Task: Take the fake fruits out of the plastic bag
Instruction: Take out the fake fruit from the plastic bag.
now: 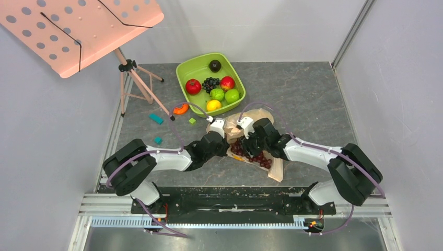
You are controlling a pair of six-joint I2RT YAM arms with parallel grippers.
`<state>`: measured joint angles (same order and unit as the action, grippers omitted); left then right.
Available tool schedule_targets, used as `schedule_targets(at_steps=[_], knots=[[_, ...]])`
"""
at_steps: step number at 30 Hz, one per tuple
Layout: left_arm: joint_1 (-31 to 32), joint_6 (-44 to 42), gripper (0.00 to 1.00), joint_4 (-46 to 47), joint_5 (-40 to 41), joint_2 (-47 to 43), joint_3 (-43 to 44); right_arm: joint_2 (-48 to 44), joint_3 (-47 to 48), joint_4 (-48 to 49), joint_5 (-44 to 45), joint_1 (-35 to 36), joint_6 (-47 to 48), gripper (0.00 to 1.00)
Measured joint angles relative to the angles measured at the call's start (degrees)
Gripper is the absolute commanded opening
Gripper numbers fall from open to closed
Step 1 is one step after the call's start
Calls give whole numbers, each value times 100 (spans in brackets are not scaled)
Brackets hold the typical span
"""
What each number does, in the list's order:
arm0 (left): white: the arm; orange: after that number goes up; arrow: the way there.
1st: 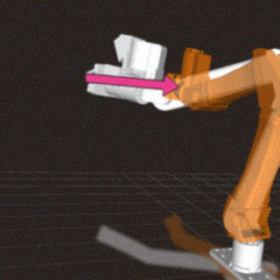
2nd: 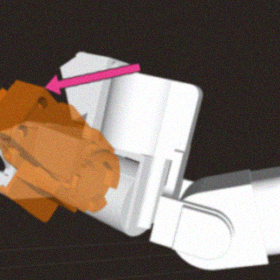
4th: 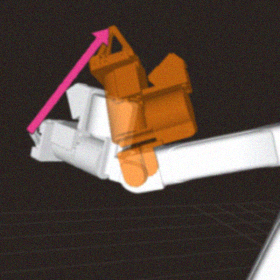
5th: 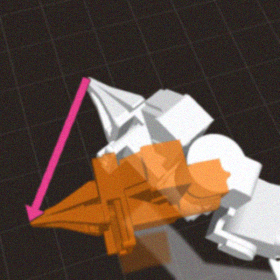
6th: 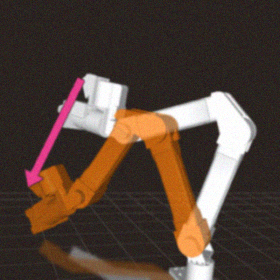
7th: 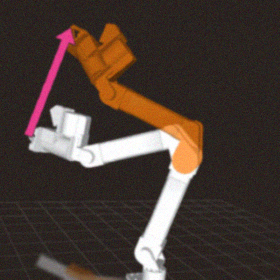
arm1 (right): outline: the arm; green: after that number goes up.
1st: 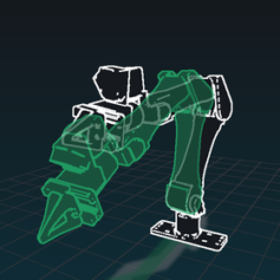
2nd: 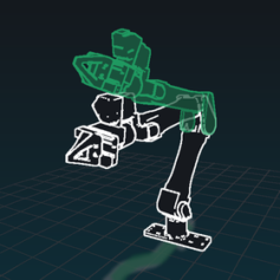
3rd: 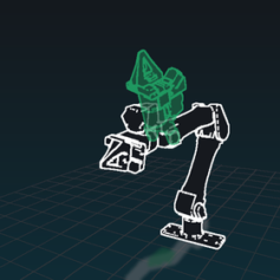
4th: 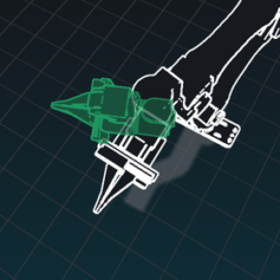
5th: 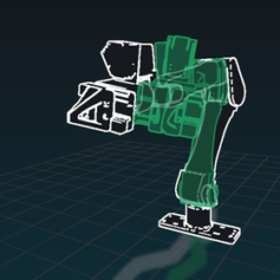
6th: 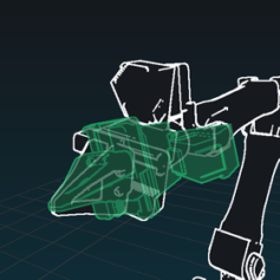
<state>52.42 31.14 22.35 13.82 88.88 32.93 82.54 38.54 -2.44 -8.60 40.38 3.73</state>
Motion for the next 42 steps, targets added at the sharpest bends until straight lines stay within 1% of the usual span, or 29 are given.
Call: schedule_targets(at_steps=[6, 14, 18, 24, 33, 37, 42], knots=[[-2, 63, 2, -227, 98, -317, -107, -695, -518, 31, -472, 2, -31, 37], [-17, 170, 5, -433, 101, -809, -350, -1639, -1261, 304, -949, 2, -487, 37], [-31, 186, 8, -417, 24, -1047, -459, -1714, -1342, 358, -1047, 2, -627, 37], [-33, 229, 22, -317, -404, -1320, -660, -1773, -1543, 511, -1093, 2, -745, 36], [-74, 780, 24, 76, -1239, -1368, -872, -1915, -1722, 715, -1093, 2, -872, 36], [-127, 1248, 24, 433, -1576, -1143, -922, -1956, -1812, 837, -1093, 2, -931, 36], [-175, 1781, 24, 791, -1742, -800, -1049, -2017, -1880, 931, -1108, 2, -994, 36]])
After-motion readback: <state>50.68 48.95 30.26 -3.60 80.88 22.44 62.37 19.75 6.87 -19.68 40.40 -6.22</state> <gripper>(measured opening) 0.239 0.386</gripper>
